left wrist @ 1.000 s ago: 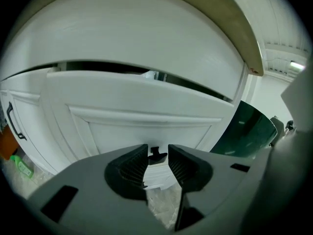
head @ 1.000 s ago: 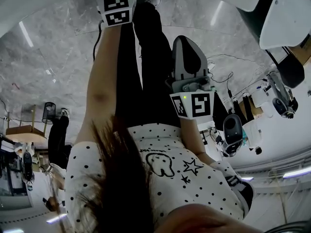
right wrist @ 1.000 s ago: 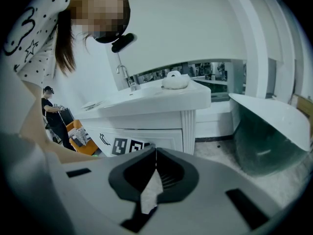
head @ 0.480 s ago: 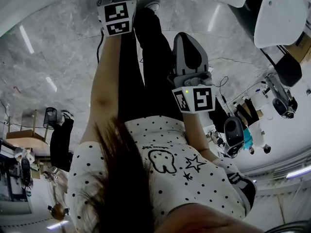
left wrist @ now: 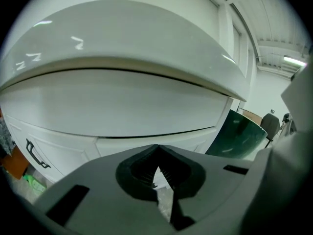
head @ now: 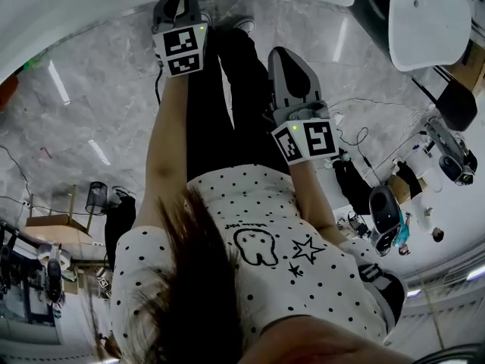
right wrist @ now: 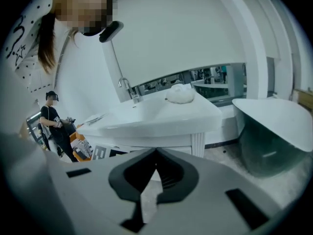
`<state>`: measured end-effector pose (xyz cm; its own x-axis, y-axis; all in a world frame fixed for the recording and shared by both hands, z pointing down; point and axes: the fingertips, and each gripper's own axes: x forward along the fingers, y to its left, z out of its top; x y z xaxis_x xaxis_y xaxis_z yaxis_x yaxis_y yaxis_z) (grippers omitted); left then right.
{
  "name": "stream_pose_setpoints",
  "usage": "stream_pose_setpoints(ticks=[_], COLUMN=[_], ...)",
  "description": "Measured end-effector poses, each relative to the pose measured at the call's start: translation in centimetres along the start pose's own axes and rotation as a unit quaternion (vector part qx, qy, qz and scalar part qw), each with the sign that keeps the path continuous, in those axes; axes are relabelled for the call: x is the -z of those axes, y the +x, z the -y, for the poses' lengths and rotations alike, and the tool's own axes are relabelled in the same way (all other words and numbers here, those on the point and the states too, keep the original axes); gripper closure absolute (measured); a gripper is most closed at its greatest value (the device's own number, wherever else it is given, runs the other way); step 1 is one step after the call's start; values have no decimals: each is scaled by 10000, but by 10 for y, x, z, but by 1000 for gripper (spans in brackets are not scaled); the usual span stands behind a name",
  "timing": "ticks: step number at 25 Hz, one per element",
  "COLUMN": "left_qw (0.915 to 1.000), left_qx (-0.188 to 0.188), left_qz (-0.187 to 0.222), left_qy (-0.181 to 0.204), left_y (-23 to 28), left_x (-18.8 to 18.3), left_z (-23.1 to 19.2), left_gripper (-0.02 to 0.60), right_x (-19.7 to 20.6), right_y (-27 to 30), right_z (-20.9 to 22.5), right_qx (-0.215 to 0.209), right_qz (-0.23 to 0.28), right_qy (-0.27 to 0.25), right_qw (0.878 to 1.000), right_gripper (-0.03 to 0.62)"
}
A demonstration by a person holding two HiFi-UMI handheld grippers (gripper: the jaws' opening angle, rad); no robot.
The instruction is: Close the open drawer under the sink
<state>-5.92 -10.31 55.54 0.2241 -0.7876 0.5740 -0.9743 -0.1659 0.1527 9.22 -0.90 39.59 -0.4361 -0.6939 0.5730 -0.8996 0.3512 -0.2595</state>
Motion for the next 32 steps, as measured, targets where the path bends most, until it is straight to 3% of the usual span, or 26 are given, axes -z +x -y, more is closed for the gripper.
stream_pose_setpoints(ticks=[13,22,32], left_qw=[9995,9998,9996], left_qx=[156,203,237], left_qz=[55,27,-133], left_qy=[253,66,8], left_y=[-47,-64,-82], left_x=[-49,-67,-79], left_z=[1,10,19], left_gripper=[577,577,577], right_x=[-53,-77,-95], right_y=[-19,-17,-27], right_z=[-14,-30,-26], right_qx=[114,-180,-137], right_qz=[350,694,758], right_qy=[-93,-95,-362], right_qw=[9993,9974,9964], right_gripper=[580,580,580])
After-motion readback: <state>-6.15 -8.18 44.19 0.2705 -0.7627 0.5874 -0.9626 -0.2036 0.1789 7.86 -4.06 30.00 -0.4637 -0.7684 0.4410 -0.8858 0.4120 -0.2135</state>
